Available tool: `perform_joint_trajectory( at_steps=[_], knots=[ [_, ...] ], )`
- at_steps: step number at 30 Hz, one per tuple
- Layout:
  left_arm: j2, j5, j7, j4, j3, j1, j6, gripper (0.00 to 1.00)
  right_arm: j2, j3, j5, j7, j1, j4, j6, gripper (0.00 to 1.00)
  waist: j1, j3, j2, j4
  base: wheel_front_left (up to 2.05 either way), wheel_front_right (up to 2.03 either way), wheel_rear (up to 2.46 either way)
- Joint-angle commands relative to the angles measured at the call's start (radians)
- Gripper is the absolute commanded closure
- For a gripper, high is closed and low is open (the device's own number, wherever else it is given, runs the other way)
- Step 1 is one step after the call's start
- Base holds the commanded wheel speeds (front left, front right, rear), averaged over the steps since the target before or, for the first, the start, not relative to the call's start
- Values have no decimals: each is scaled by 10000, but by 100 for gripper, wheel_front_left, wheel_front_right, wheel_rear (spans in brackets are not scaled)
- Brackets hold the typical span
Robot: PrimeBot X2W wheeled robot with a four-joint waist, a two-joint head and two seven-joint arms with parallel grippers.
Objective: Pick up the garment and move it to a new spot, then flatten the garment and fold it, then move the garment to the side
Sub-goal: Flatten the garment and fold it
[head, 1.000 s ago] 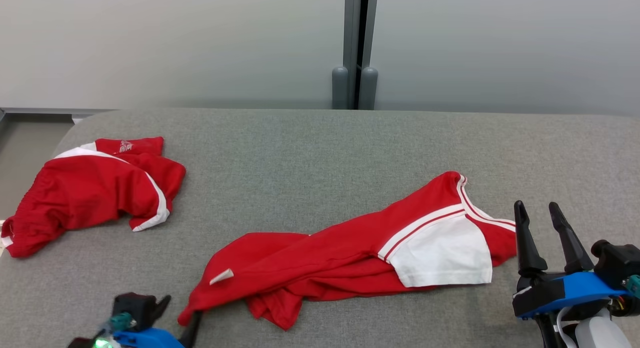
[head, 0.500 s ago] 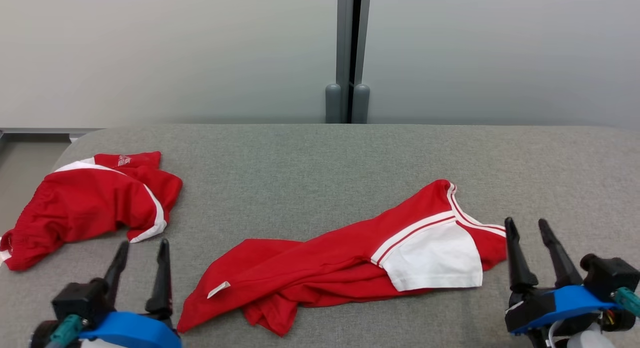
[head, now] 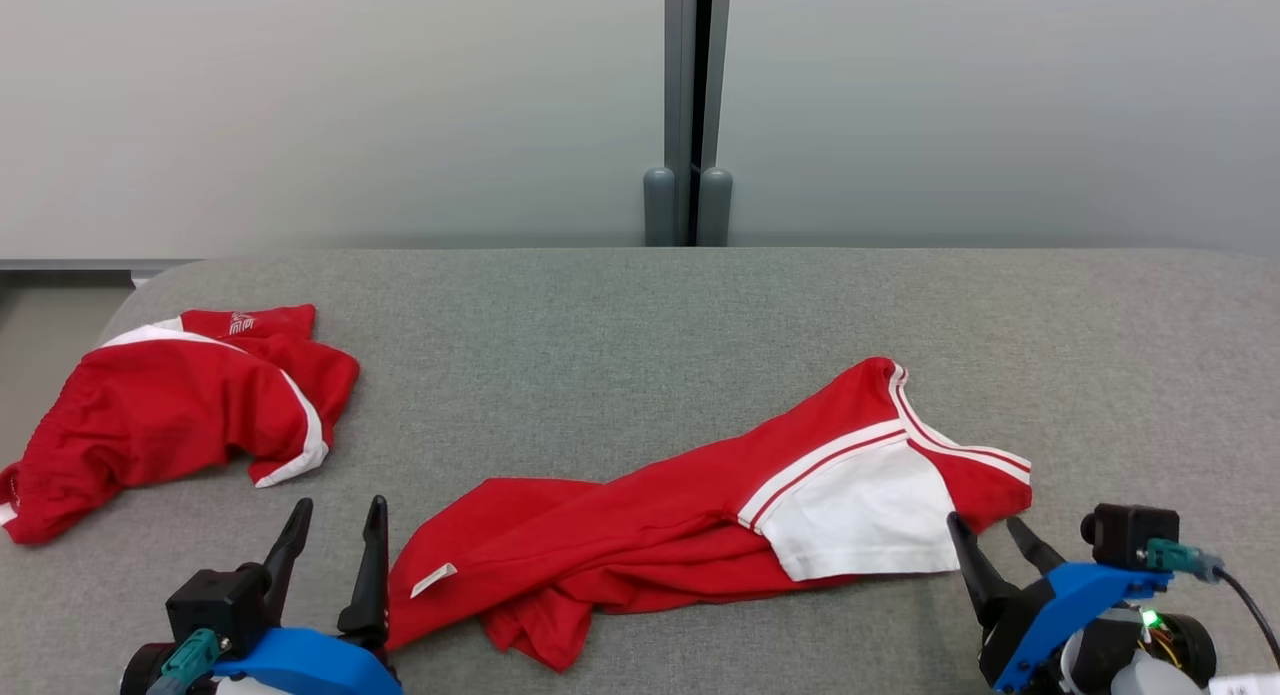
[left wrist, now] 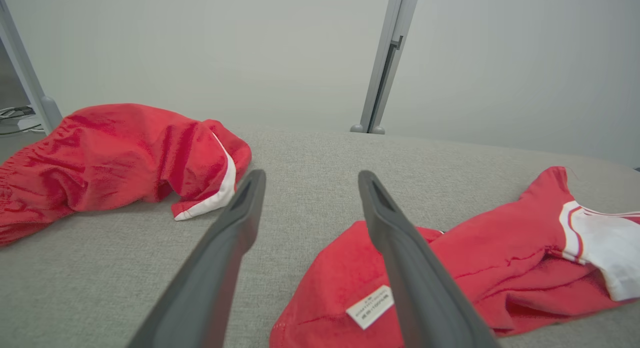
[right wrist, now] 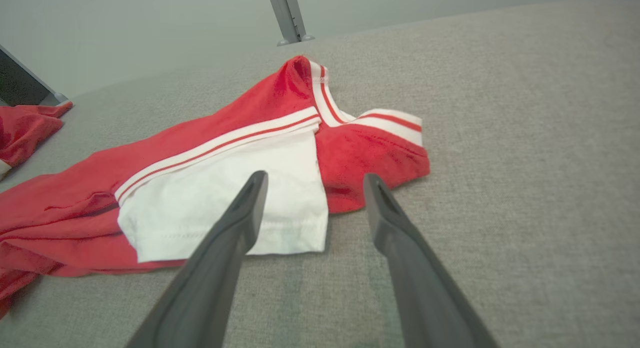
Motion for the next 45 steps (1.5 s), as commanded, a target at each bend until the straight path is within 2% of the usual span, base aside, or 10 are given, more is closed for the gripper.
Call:
perform_joint_trajectory(
  at_steps=[1,6,9,13,15,16,22,28,37,45],
  knots=[
    [-48,15,-78,87,-40,-212,-59,0,3,-64,212,401,-298,178,1,0,0,53,0,46,0,0,0],
    [-185,-5,-128,437,-162,-411,-214,0,98,-323,410,1977,-932,1052,2,2,0,192,0,173,0,0,0],
    [-215,-3,-129,645,-223,-525,-291,0,197,-492,629,2452,-1229,1474,1,31,0,294,0,280,0,0,0],
    [-233,-38,-160,874,-251,-719,-397,0,316,-536,826,2735,-1519,2008,1,31,0,440,0,425,0,0,0],
    [-230,-57,-182,993,-245,-795,-444,0,336,-536,859,2614,-1608,2160,1,57,0,503,0,477,0,0,0],
    [-238,-59,-193,1043,-238,-820,-459,0,360,-520,880,2552,-1626,2216,1,100,0,524,0,486,0,0,0],
    [-290,-101,-279,1297,-206,-781,-469,0,262,-342,1048,2228,-1540,1878,1,100,0,521,0,344,0,0,0],
    [-388,-208,-363,1543,-193,-633,-492,0,-148,-9,1356,2716,-667,-46,1,100,0,397,0,-147,0,0,0],
    [-514,-313,-449,1765,-86,-541,-464,0,-1061,-627,1377,5340,1453,-4234,1,100,0,415,0,-851,0,0,0],
    [-546,-263,-510,1994,-113,-798,-623,0,-347,-2266,594,7988,3336,-6103,1,98,0,641,0,-944,0,0,0]
  ],
)
